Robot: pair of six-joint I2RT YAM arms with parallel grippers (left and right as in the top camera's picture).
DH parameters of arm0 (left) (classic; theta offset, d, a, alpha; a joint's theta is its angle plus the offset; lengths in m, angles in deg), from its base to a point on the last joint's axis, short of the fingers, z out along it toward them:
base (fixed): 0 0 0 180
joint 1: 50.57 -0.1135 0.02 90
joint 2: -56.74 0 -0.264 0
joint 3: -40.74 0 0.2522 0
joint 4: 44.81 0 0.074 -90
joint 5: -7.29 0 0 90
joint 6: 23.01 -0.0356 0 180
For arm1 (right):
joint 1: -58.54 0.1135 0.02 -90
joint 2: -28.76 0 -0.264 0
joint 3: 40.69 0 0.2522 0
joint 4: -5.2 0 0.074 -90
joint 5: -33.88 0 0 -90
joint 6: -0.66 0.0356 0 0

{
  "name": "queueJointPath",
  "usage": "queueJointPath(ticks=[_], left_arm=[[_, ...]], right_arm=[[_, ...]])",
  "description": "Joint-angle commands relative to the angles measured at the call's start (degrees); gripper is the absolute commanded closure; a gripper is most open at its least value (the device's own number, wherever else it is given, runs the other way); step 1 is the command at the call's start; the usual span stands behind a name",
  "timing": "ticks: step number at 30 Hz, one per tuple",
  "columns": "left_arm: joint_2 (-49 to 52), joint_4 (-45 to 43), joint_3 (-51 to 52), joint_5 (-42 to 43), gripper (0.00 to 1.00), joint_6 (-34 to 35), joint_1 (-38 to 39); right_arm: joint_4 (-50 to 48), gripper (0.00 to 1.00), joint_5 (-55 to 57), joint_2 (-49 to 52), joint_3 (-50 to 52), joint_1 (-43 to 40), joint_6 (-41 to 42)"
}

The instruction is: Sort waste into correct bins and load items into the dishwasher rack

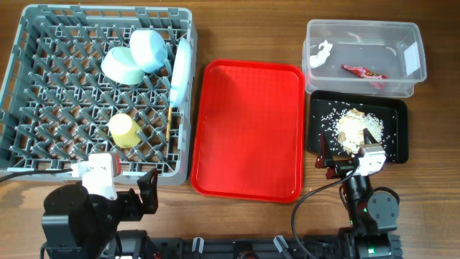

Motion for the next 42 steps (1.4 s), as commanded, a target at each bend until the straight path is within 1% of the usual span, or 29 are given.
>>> queueJointPath(ticks=[1,5,8,10,12,14,19,21,24,27,31,32,36,42], left_arm=[[-0.13,0.63,0.15,0.26,0.0,-1.16,-0.11],[-0.66,0.04,0.7,-0.35,0.0,-1.53,-1.86],[-2.78,-3.74,4.02,-0.81,0.0,-1.55,-3.1],[-5.14,-7.58,8.39,-0.85,0.0,-1.55,-3.43],[-8.24,-12.59,14.38,-0.81,0.0,-1.51,-3.43],[-11.41,-18.25,20.39,-0.79,0.0,-0.07,-3.43],[-19.58,-34.64,34.8,-0.72,0.0,3.45,-3.43],[-22.34,-40.76,39.26,-0.31,0.0,3.45,-3.43],[-25.27,-49.7,44.65,-0.15,0.0,3.43,-3.43],[-25.38,-59.3,48.61,-0.22,0.0,3.37,-3.41],[-25.38,-68.48,52.83,-1.07,0.0,2.95,-3.41],[-25.38,-69.94,53.96,-1.29,0.0,2.97,-3.43],[-25.38,-65.24,54.05,-2.34,0.0,2.91,-3.39],[-25.38,-64.96,54.05,-2.34,0.0,2.97,-3.39]], right_arm=[[-0.33,0.0,0.76,-0.42,0.07,-0.09,-0.98],[-0.31,0.0,0.76,-0.42,0.07,-0.09,-1.01],[-0.33,0.0,0.76,-0.42,0.07,-0.09,-1.01],[-0.31,0.0,0.76,-0.42,0.07,-0.09,-0.98],[-0.33,0.0,0.76,-0.42,0.07,-0.09,-0.98],[-0.33,0.0,0.76,-0.42,0.07,-0.09,-1.01],[-0.31,0.0,0.76,-0.42,0.07,-0.09,-0.98],[-0.33,0.01,0.76,-0.42,0.07,-0.09,-1.01],[-0.31,0.0,0.76,-0.42,0.07,-0.09,-1.01],[-0.33,0.0,0.76,-0.42,0.07,-0.09,-1.01],[-0.33,0.0,0.76,-0.42,0.07,-0.09,-1.01],[-0.33,0.0,0.76,-0.42,0.07,-0.09,-0.98],[-0.33,0.0,0.76,-0.42,0.07,-0.09,-1.01],[-0.31,0.0,0.76,-0.42,0.07,-0.09,-0.98]])
